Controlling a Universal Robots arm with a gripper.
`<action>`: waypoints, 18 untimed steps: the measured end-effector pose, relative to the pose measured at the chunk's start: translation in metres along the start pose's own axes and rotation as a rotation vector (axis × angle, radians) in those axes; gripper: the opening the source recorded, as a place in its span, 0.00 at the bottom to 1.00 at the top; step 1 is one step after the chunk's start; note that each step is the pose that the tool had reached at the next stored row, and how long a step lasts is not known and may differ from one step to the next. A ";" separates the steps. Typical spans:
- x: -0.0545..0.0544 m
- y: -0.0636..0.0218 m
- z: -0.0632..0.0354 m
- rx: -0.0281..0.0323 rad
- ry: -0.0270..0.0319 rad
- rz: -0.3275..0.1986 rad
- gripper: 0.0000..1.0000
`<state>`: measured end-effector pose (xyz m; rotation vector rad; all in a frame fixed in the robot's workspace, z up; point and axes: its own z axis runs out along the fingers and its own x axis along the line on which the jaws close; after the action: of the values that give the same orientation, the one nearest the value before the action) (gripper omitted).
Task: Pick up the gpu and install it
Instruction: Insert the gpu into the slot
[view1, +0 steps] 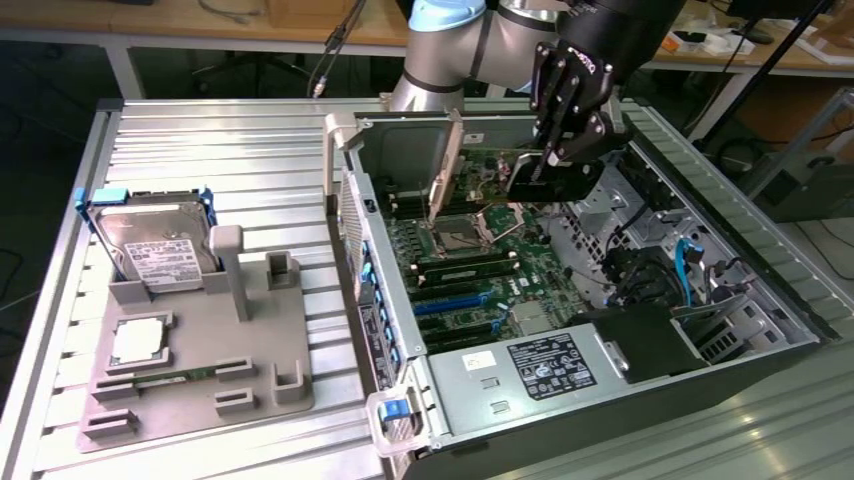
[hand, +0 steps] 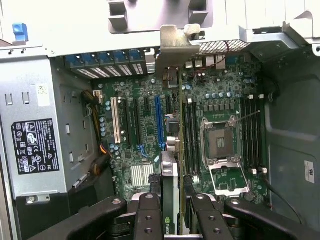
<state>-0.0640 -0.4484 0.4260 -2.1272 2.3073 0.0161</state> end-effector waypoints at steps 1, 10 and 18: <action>0.000 0.0000 0.0000 0.0000 0.0000 0.000 0.27; 0.000 0.0000 0.0013 -0.0004 0.0006 -0.033 0.27; 0.000 -0.0001 0.0068 -0.0003 0.0008 -0.036 0.27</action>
<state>-0.0640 -0.4484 0.4192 -2.1685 2.2692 0.0155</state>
